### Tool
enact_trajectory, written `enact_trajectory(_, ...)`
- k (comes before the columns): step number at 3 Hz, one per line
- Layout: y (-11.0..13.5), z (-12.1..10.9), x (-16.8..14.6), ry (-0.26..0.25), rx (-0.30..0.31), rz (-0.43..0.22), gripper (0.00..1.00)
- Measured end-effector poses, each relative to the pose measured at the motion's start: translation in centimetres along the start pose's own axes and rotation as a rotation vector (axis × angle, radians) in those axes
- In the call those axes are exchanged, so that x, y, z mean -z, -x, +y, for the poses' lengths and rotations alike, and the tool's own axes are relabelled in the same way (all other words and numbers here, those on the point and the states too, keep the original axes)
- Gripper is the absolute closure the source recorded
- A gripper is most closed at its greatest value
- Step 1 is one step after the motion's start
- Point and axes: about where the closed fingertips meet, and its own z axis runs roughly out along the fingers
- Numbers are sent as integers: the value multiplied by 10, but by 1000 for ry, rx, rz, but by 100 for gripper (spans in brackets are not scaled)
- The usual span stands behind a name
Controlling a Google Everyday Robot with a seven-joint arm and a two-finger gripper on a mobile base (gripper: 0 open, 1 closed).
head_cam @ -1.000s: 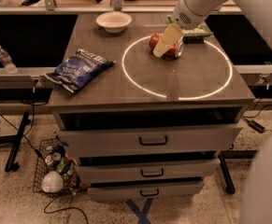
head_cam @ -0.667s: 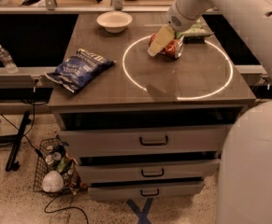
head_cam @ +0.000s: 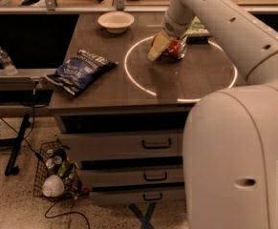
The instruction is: Place coke can upright
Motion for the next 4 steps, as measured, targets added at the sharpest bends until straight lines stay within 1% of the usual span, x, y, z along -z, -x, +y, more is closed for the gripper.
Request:
enact_trajectory(1, -4, -6, -11, -23, -7, 67, 0)
enact_trajectory(2, -10, -6, -16, -32, -17, 124, 16)
enact_trajectory(3, -14, -4, -17, -28, -20, 148, 41)
enact_trajectory(4, -12, -6, -12, -28, -20, 147, 63)
